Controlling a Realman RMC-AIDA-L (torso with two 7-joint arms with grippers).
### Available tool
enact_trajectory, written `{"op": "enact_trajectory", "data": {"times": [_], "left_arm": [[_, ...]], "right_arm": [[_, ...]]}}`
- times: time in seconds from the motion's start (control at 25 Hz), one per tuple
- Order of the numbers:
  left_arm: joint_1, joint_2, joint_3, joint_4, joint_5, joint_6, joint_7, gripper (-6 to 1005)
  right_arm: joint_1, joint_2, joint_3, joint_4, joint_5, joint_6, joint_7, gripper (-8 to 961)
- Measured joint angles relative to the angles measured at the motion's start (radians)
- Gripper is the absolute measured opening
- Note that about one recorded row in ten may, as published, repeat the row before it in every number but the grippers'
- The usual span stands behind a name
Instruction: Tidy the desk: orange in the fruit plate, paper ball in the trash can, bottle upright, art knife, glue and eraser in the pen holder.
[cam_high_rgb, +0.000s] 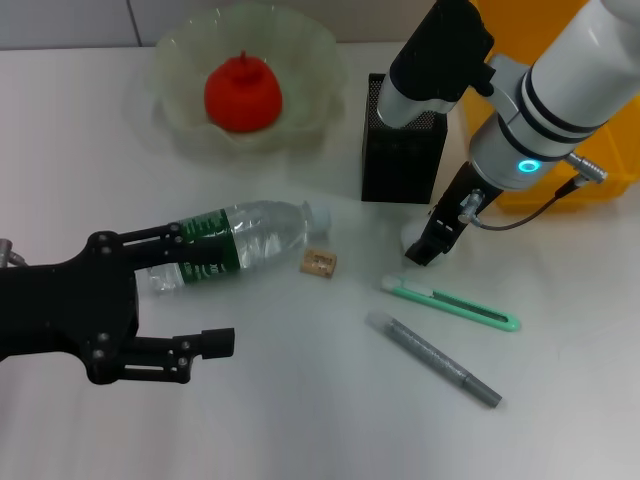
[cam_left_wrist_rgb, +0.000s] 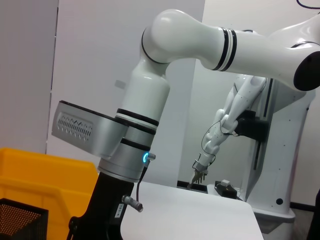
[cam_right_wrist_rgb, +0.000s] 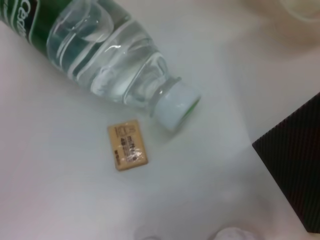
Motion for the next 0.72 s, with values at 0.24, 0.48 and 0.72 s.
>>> {"op": "enact_trajectory", "data": {"times": [0.24, 0.48, 0.72], "left_arm": [[0.007, 0.006, -0.008, -0.003, 0.000, 0.000, 0.000, 861], [0.010, 0.010, -0.011, -0.005, 0.001, 0.000, 0.001, 861], [0.009, 0.011, -0.011, -0.005, 0.009, 0.000, 0.002, 861]], "right_arm": [[-0.039, -0.004, 0.027, -0.174, 0.000, -0.154, 0.022, 564], [-0.095, -0.007, 0.077, -0.458, -0.026, -0.396, 0.082, 581], [-0.134, -0.008, 0.177, -0.694, -0.187, -0.545, 0.103, 599]]}}
